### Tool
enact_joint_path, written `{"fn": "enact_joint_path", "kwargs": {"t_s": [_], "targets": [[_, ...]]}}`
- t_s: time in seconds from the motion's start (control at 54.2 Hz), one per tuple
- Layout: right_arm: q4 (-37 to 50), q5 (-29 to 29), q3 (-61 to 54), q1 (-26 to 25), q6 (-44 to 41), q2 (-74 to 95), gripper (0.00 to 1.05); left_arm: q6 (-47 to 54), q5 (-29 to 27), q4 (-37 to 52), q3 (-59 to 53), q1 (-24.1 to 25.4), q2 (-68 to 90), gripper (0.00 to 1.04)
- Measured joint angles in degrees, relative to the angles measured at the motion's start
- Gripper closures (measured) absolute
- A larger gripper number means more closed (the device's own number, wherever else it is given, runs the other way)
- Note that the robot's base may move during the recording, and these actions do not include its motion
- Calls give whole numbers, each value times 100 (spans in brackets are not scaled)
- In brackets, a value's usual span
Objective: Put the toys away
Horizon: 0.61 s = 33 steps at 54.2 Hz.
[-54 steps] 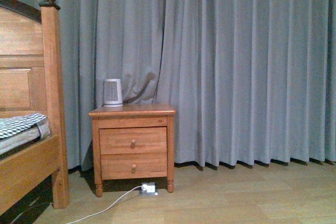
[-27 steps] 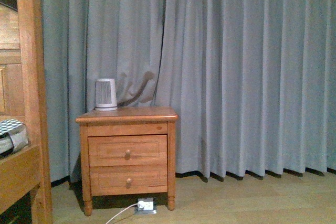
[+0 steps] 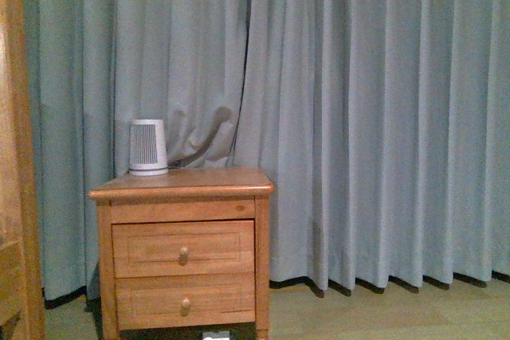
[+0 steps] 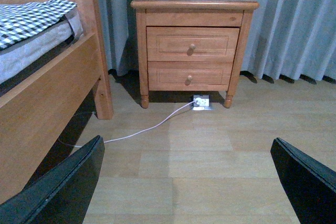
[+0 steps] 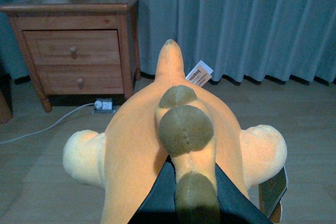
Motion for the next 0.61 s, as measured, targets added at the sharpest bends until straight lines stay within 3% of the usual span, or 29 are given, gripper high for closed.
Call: {"fn": "enact_joint_path", "kwargs": {"t_s": [0.609], "targets": [[0,0,0,0,0,-2,99,0,2,0,0,0,-2,6]]}}
